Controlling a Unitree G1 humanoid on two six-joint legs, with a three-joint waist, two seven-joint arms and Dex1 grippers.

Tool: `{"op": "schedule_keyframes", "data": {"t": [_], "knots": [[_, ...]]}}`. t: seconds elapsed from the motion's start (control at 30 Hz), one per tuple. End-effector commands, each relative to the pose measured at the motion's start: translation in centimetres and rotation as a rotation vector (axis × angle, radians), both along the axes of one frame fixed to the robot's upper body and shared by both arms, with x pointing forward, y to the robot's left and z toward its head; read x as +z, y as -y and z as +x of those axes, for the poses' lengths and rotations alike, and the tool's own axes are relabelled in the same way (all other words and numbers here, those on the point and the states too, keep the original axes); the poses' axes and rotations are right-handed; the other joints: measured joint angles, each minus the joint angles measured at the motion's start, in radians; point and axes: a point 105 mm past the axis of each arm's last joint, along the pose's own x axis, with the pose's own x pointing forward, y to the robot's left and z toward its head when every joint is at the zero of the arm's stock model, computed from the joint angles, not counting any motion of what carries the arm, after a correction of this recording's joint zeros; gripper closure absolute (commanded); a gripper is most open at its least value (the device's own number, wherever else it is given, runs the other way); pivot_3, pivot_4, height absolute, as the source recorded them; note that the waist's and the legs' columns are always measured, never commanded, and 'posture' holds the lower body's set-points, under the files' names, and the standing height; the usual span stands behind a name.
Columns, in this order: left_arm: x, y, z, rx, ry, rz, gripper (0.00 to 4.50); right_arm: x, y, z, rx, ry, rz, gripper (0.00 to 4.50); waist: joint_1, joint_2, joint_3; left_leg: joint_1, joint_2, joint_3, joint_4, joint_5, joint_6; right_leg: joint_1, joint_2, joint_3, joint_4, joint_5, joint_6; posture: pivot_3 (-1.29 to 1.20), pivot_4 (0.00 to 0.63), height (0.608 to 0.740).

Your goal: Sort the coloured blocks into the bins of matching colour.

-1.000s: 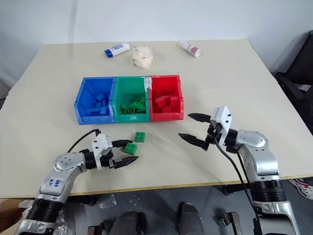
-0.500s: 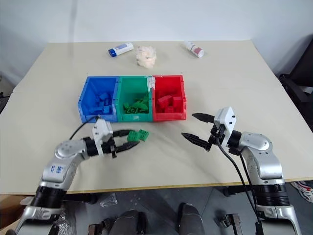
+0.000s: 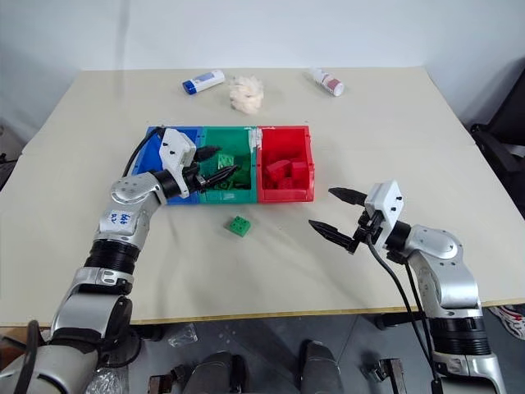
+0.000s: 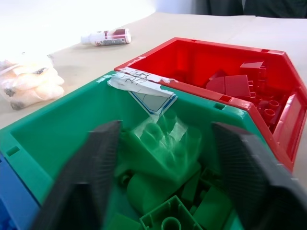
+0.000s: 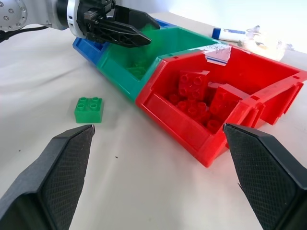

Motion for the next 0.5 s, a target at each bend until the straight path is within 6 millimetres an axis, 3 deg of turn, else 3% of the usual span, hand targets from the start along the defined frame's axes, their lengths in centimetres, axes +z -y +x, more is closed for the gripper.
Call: {"op": "schedule_keyframes", "data": {"t": [0.03, 0.23, 0.37, 0.5], "knots": [[0.5, -0.1, -0.6, -0.034, 0.04, 0.0, 0.01, 1.4, 0.3, -0.7, -0.002, 0.063, 0.007, 0.0, 0.0, 0.0, 0.0, 0.0, 0.0, 0.0, 0.0, 0.0, 0.0, 0.0, 0.0, 0.0, 0.0, 0.0, 0.0, 0.0, 0.15, 0.74], [1.0, -1.2, -2.5, -0.073, 0.059, 0.023, 0.01, 1.3, 0.3, -0.6, 0.016, 0.05, -0.001, 0.0, -0.003, 0.0, 0.0, 0.0, 0.0, 0.0, 0.0, 0.0, 0.0, 0.0, 0.0, 0.001, 0.0, 0.0, 0.0, 0.0, 0.15, 0.74], [0.8, -2.5, -6.8, -0.197, 0.044, 0.043, 0.01, 1.1, 0.0, -0.1, 0.051, 0.035, -0.014, 0.0, -0.009, 0.0, 0.0, 0.0, 0.0, 0.001, 0.0, 0.0, 0.0, 0.0, 0.0, 0.002, 0.001, 0.0, 0.001, 0.0, 0.15, 0.74], [-0.6, -3.9, -10.5, -0.233, 0.001, 0.068, 0.01, 1.0, -0.5, 0.4, 0.083, 0.023, -0.018, 0.0, -0.011, 0.0, 0.0, 0.001, 0.0, 0.001, 0.0, 0.0, 0.001, 0.0, 0.0, 0.003, 0.001, 0.0, 0.001, 0.0, 0.15, 0.74]]}}
